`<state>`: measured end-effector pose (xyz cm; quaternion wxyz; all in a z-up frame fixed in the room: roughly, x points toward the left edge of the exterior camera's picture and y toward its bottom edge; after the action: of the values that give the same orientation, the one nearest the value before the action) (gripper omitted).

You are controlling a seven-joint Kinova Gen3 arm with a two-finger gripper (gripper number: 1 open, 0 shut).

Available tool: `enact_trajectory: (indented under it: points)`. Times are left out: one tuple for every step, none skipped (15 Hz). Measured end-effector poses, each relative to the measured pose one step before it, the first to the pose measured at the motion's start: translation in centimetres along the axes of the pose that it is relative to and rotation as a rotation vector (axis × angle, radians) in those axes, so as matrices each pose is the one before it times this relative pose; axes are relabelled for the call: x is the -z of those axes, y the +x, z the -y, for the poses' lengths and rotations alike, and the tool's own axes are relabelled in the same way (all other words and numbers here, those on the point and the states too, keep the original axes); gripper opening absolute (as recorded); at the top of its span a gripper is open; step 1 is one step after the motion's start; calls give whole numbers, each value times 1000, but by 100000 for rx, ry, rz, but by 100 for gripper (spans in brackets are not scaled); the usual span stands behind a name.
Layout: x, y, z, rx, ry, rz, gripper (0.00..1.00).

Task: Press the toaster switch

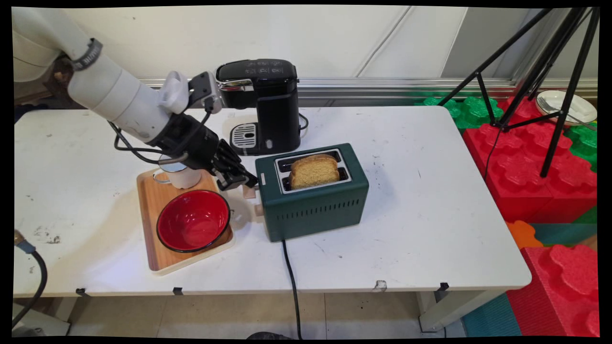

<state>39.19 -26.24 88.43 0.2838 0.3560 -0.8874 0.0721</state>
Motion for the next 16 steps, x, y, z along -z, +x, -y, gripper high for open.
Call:
enact_trajectory:
  points:
    - [-354, 53, 69, 237, -173, 230, 0]
    - [-239, -22, 42, 272, -78, 189, 0]
    - [-300, -56, 65, 419, -40, 207, 0]
    - [-302, -12, 61, 270, -77, 243, 0]
    - [-330, -82, 65, 415, -77, 320, 0]
    - [-301, -100, 62, 404, -44, 351, 0]
    - [-360, -91, 79, 331, -122, 424, 0]
    - [-343, -93, 86, 210, -198, 444, 0]
    - [-257, -101, 69, 181, -168, 329, 0]
    - [-241, -116, 79, 80, -179, 312, 0]
    - [-192, -90, 63, 4, -222, 244, 0]
    - [-109, -70, 40, -99, -250, 174, 0]
    - [-62, -68, 28, -66, -149, 164, 0]
    - [-20, -73, 16, -128, -140, 213, 0]
    - [-22, -38, 14, -130, -125, 185, 0]
    - [5, -63, 5, -254, -241, 360, 0]
